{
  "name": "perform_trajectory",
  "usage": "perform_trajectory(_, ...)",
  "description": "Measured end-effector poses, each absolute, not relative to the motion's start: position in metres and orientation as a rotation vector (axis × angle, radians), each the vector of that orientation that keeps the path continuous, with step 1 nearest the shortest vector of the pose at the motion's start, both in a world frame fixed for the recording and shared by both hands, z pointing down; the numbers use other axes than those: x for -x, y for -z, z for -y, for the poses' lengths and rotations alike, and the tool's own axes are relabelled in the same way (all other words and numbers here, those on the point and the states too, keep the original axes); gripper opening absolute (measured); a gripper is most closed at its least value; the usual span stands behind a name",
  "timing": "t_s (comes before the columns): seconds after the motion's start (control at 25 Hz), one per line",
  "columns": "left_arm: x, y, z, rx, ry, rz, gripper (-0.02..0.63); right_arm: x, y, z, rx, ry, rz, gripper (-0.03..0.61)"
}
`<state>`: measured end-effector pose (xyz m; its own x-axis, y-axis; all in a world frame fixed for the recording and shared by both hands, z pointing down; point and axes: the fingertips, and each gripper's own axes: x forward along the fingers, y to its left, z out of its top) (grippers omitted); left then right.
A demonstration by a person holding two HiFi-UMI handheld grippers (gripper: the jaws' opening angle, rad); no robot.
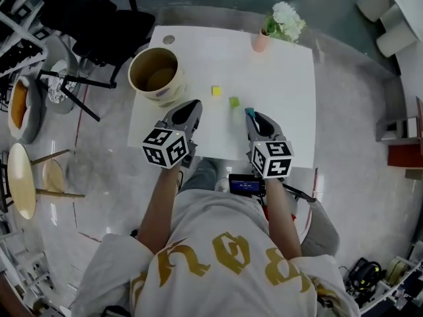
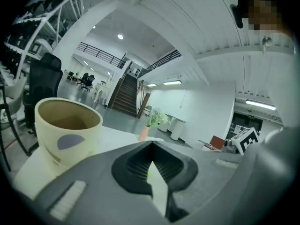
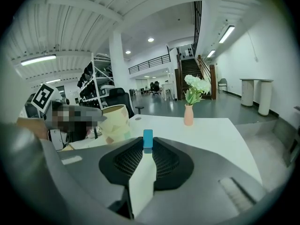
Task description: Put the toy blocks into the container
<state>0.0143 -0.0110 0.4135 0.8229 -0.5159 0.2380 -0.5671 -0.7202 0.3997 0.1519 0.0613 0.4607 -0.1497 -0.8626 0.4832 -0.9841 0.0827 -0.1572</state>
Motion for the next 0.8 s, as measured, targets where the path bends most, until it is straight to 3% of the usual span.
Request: perform_trajectory(0.8,0.054,-0.363,-0.028,-2.562,-0.050,1.055,0.002,-0.129,-0.436,-0.101,-1.843,-0.641,2.212,0.086)
